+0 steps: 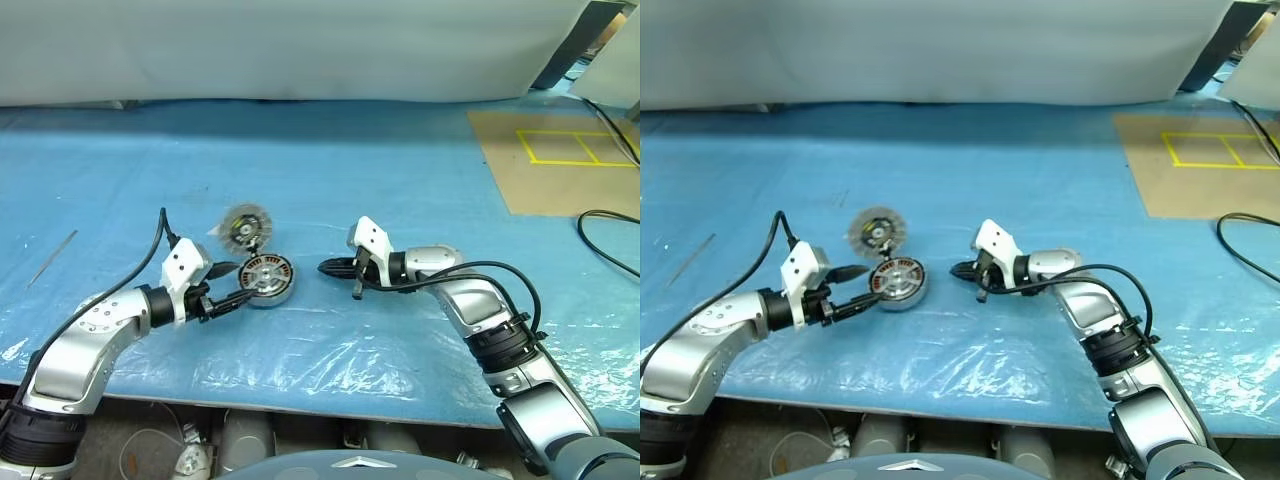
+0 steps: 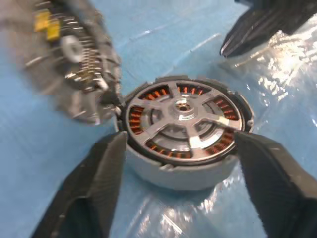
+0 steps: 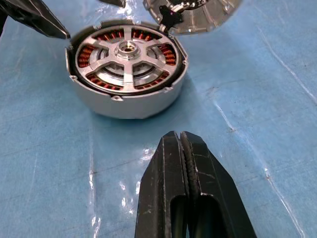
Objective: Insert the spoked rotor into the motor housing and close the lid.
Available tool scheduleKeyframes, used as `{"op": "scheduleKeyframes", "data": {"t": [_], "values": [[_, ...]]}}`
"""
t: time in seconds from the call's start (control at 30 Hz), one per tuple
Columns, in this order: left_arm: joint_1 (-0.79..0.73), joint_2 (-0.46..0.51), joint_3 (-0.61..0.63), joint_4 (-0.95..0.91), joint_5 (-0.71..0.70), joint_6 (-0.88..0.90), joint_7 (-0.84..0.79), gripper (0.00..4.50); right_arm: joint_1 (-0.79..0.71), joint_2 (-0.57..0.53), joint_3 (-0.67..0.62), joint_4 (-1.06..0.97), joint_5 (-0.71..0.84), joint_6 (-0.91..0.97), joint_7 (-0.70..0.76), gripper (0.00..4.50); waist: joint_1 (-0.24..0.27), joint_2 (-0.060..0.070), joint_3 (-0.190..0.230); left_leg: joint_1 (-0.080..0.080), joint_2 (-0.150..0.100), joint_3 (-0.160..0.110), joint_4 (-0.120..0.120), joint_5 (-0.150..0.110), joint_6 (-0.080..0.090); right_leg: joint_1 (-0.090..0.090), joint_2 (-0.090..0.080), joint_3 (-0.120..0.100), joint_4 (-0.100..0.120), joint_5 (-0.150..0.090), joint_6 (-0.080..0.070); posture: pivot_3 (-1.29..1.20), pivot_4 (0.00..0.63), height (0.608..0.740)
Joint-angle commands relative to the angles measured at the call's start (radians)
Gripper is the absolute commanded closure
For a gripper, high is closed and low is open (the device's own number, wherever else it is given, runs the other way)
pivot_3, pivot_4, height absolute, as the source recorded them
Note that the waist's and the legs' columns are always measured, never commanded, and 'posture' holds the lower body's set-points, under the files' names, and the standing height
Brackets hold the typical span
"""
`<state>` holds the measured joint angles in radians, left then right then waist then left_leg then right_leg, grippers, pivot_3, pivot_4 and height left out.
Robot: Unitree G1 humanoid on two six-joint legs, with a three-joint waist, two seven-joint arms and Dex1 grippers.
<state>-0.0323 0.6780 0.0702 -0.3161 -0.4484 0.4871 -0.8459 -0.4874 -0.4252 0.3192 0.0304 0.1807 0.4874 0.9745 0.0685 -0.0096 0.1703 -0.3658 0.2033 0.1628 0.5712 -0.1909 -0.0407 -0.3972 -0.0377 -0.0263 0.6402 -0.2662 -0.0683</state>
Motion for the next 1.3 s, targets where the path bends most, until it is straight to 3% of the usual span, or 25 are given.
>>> {"op": "scheduleKeyframes", "data": {"t": [0.03,0.1,0.17,0.5,0.6,0.73,1.03,1.17,1.3], "values": [[-0.004,-0.014,0.048,-0.040,-0.065,0.015,-0.003,0.20,-0.018,0.010,-0.012,-0.010,0.002,-0.024,-0.007,4.50,-0.001,0.000,0.000,0.000,0.000,0.000,0.000,0.000,0.000,0.000,0.000,0.000,0.000,0.000,0.001,0.00,0.150,0.740],[-0.003,-0.031,0.072,-0.046,-0.108,0.027,0.002,0.31,-0.019,0.015,-0.018,-0.006,0.002,-0.031,-0.013,4.50,-0.002,0.000,0.000,0.000,0.000,0.000,0.000,0.000,0.000,0.000,0.000,0.000,0.000,0.001,0.001,0.00,0.150,0.740],[0.007,-0.039,0.083,-0.050,-0.131,0.033,0.002,0.86,-0.022,0.024,-0.028,0.000,0.007,-0.044,-0.022,4.50,-0.001,0.000,0.000,0.000,0.000,0.000,0.000,0.000,0.000,-0.001,0.000,0.000,0.000,0.001,0.001,0.00,0.150,0.740],[0.095,-0.126,0.043,-0.037,-0.105,-0.055,0.017,4.42,-0.033,0.055,-0.058,-0.007,0.045,-0.055,-0.015,4.50,0.001,0.000,0.000,-0.001,0.000,0.000,0.000,0.000,0.000,0.000,0.000,0.000,0.000,0.000,0.000,0.00,0.150,0.740],[0.075,-0.163,0.007,0.002,-0.013,-0.130,0.070,4.47,-0.038,0.057,-0.054,-0.009,0.043,-0.058,-0.007,4.50,0.000,0.000,0.000,0.000,0.000,0.000,0.000,0.000,0.000,0.000,0.000,0.000,0.000,0.000,-0.001,0.00,0.150,0.740],[0.028,-0.209,-0.018,0.010,0.004,-0.145,0.103,4.47,-0.038,0.056,-0.046,-0.016,0.050,-0.046,0.014,4.50,0.000,0.000,0.000,0.000,0.000,0.000,0.000,0.000,0.000,0.000,0.000,0.000,0.000,0.001,0.002,0.00,0.150,0.740],[0.042,-0.176,-0.122,0.051,0.124,-0.127,0.104,4.47,-0.019,0.030,-0.010,-0.049,0.042,-0.022,0.074,4.50,-0.002,0.000,0.000,0.000,0.000,0.000,0.000,0.000,0.000,0.000,0.000,0.000,0.000,0.001,0.002,0.00,0.150,0.740],[0.057,-0.167,-0.113,0.058,0.138,-0.120,0.127,4.47,-0.021,0.034,-0.011,-0.046,0.042,-0.030,0.073,4.50,-0.002,0.001,0.000,0.002,0.000,0.000,0.000,0.000,0.000,0.002,0.000,0.000,0.000,0.001,0.002,0.00,0.150,0.740],[0.015,-0.228,-0.026,0.064,0.067,-0.161,0.170,4.47,-0.024,0.046,-0.017,-0.041,0.052,-0.066,0.084,4.50,-0.002,0.001,0.000,0.006,0.000,0.000,0.000,0.000,0.000,0.006,0.000,0.000,0.000,-0.001,-0.002,0.00,0.150,0.740]]}}
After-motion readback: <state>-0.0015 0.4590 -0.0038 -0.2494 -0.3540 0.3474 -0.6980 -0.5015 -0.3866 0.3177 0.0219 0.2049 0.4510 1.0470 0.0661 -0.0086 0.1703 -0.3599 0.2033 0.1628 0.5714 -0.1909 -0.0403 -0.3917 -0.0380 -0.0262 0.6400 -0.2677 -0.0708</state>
